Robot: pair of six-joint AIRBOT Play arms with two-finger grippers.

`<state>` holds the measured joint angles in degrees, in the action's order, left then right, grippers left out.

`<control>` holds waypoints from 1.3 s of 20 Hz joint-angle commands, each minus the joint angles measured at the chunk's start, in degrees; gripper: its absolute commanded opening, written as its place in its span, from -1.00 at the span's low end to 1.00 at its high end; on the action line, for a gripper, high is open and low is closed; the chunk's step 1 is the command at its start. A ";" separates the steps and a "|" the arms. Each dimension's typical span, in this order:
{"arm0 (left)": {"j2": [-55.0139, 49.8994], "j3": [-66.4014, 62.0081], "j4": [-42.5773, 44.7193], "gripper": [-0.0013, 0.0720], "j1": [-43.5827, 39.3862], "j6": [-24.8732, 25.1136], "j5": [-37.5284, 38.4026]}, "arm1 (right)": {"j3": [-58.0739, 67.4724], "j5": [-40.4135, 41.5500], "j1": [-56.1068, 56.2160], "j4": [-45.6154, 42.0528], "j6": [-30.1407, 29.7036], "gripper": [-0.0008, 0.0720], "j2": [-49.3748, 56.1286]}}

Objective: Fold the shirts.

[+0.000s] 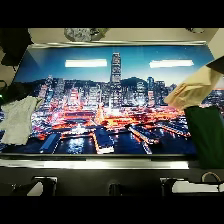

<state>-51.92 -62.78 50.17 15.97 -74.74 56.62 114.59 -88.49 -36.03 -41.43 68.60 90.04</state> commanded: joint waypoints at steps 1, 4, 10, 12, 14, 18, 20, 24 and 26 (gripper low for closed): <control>-0.04 0.02 0.02 -0.88 0.00 -0.02 -0.07 | 0.17 3.43 -6.56 -1.81 -0.44 -0.88 -0.22; -0.04 0.02 0.02 -0.88 0.00 -0.02 -0.09 | 0.22 2.93 -9.79 0.52 -0.96 -0.88 -0.39; -0.04 0.02 0.02 -0.88 0.00 0.00 -0.76 | 0.22 -1.95 -16.76 -0.70 -2.03 -0.88 -3.76; -0.02 0.02 0.02 -0.88 0.00 0.00 -0.72 | 0.22 -7.23 -18.75 -4.33 -1.68 -0.88 -4.39; -0.02 0.02 0.02 -0.88 0.00 0.44 -0.72 | 0.22 -13.51 -20.59 -8.00 -0.57 -0.88 -4.94; -0.04 0.02 0.02 -0.88 0.00 1.29 -0.72 | 0.02 -17.51 -21.92 -23.12 1.79 -0.88 -7.67; -0.04 0.02 0.02 -0.88 0.00 1.29 -0.72 | -2.21 -17.64 -21.94 -29.70 3.26 -0.88 -9.14; 0.02 0.02 -0.26 -0.88 -0.02 1.27 -0.50 | -22.34 -17.64 -21.94 -41.94 2.78 -0.88 -16.44; 0.00 0.02 -0.24 -0.88 0.00 1.27 -0.66 | -33.90 -15.61 -21.99 -49.86 0.44 -0.87 -19.58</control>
<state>-51.92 -62.78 50.04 15.97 -73.52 55.99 94.24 -104.97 -57.91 -78.19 70.94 74.78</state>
